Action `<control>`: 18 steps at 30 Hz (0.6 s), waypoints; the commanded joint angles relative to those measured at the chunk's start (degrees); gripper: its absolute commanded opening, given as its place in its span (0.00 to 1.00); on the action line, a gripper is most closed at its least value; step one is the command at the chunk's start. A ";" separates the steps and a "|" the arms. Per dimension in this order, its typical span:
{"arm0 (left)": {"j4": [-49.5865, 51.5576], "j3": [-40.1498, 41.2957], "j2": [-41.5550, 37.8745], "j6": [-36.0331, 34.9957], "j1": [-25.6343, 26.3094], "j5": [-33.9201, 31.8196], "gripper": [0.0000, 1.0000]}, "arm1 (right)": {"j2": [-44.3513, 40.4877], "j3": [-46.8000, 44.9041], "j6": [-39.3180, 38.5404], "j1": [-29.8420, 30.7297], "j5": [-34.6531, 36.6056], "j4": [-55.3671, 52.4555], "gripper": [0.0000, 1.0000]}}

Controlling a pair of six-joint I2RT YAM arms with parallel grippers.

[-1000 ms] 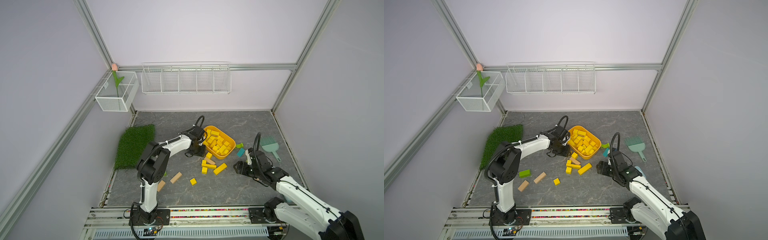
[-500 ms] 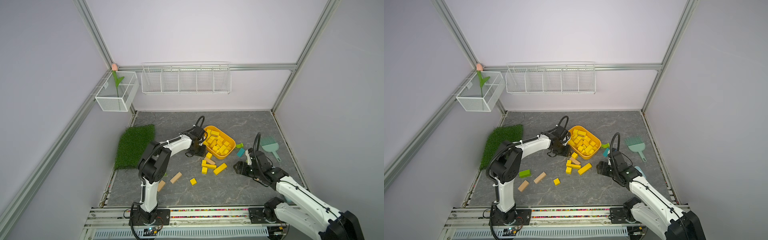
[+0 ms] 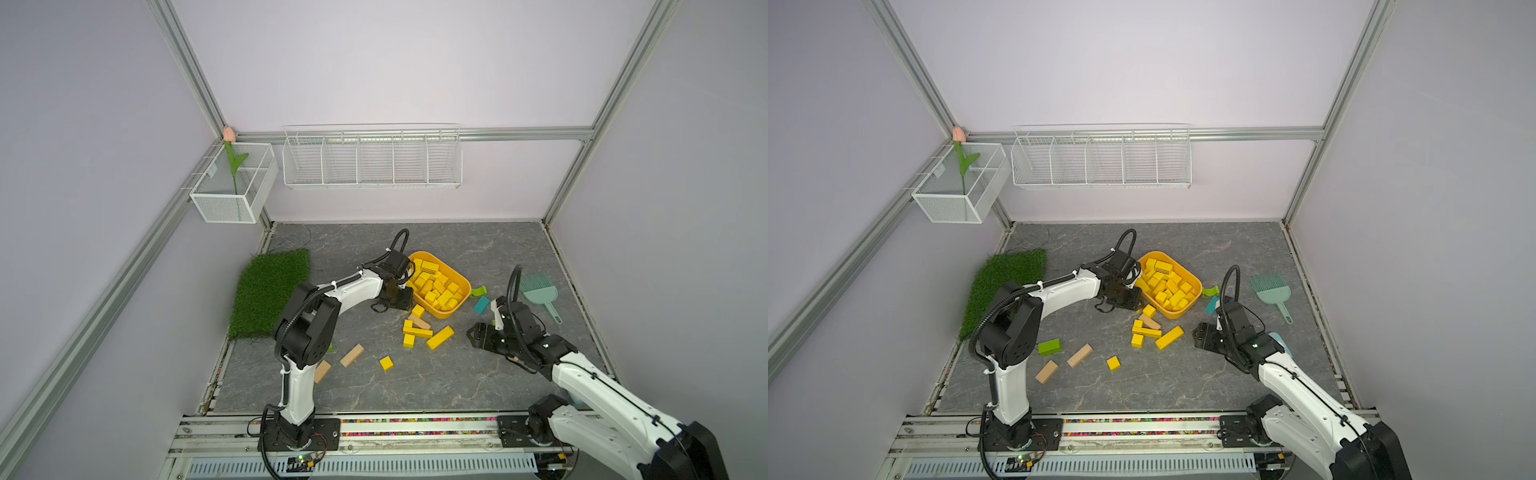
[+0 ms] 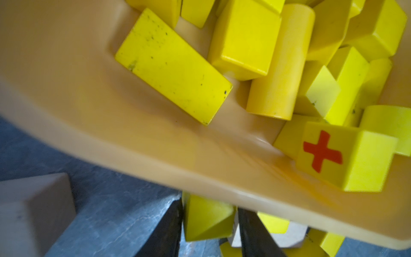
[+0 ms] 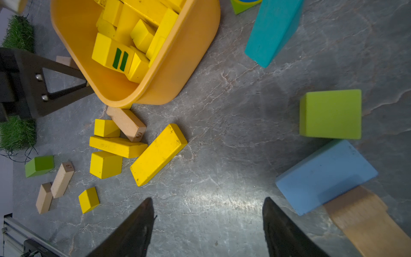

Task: Pick out the yellow building blocks
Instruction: Pick up the building block from the center of the board.

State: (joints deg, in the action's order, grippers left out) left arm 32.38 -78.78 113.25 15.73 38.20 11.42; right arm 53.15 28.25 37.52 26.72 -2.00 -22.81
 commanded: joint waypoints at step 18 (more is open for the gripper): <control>2.60 -2.03 0.92 0.03 0.30 -2.27 0.37 | -0.32 -0.78 0.51 -0.08 -0.14 0.48 0.78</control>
State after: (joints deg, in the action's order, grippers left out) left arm 33.61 -78.98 113.36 15.79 38.28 10.13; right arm 53.15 28.21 37.52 26.72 -2.00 -22.81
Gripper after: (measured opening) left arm 0.378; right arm 0.777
